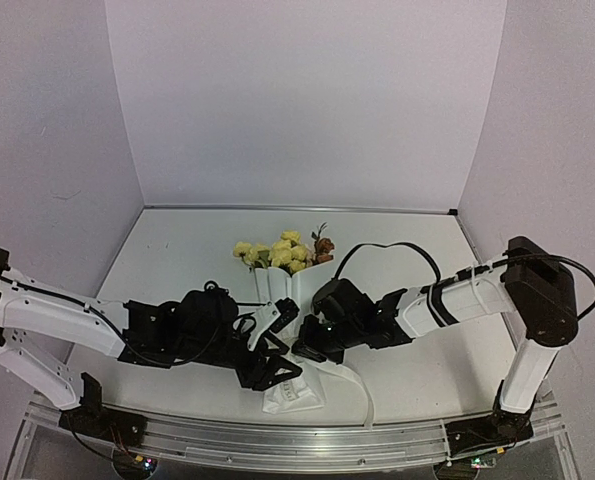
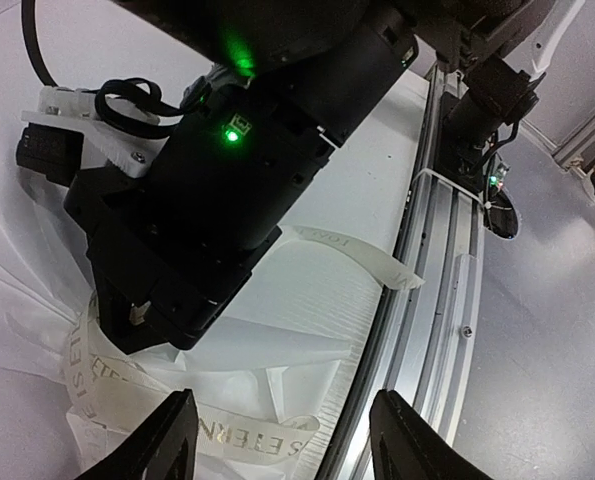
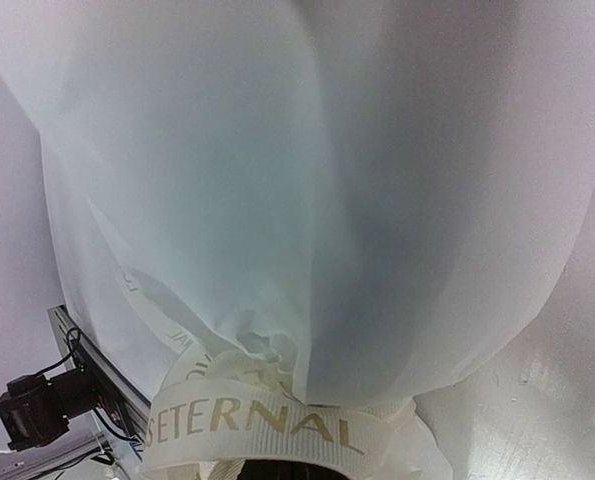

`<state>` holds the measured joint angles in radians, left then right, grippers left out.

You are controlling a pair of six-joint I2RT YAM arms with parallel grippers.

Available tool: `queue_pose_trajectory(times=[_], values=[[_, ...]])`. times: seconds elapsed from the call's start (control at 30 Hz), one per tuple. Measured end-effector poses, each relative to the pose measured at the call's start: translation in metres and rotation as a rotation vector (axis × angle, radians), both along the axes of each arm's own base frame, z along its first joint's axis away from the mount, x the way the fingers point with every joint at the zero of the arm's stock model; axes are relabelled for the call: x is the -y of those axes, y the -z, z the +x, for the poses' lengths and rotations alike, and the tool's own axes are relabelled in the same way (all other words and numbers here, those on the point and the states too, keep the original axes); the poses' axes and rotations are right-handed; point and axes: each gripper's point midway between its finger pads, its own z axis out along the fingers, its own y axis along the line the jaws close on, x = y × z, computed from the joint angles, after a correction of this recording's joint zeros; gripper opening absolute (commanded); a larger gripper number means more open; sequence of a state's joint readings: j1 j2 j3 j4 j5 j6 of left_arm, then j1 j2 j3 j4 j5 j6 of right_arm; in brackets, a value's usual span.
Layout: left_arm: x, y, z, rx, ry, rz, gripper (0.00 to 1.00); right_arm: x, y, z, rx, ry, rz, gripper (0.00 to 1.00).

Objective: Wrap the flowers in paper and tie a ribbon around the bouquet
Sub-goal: Cross the half-tied ribbon over the folded bouquet.

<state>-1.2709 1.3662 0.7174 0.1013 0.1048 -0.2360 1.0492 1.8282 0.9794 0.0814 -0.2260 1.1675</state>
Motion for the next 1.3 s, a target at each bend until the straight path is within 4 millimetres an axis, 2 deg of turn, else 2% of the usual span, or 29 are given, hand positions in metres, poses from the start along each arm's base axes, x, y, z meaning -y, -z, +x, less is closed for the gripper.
queue_pose_trajectory(times=[0.17,0.27,0.37,0.5,0.57,0.7,0.87,1.07,1.2,1.3], values=[[0.000,0.000,-0.002,-0.015,0.007,-0.003,0.65,0.000,0.000,0.000,0.004,-0.004,-0.001,0.00],[-0.004,-0.001,0.010,-0.003,-0.072,-0.001,0.58,0.000,0.000,0.000,0.006,-0.007,-0.002,0.00],[-0.016,-0.007,0.042,0.004,-0.206,-0.011,0.50,0.000,-0.001,0.000,0.009,-0.008,-0.002,0.00],[-0.044,-0.002,0.094,-0.002,-0.392,0.022,0.52,0.001,-0.002,0.001,0.017,-0.004,-0.005,0.00],[-0.049,0.006,0.106,-0.010,-0.427,0.063,0.55,0.001,-0.002,0.002,0.020,-0.002,-0.006,0.00],[-0.039,0.025,0.104,-0.046,-0.394,0.132,0.60,0.002,-0.003,0.003,0.024,0.002,-0.008,0.00],[-0.037,0.046,0.092,-0.100,-0.337,0.193,0.59,0.003,-0.004,0.003,0.028,0.006,-0.010,0.00],[-0.024,0.051,0.089,-0.124,-0.290,0.205,0.56,0.004,-0.004,0.003,0.029,0.008,-0.012,0.00],[-0.021,0.057,0.089,-0.134,-0.277,0.219,0.47,0.004,-0.004,0.003,0.029,0.008,-0.012,0.00],[-0.020,0.064,0.088,-0.145,-0.272,0.234,0.34,0.004,-0.004,0.003,0.029,0.008,-0.012,0.00]])
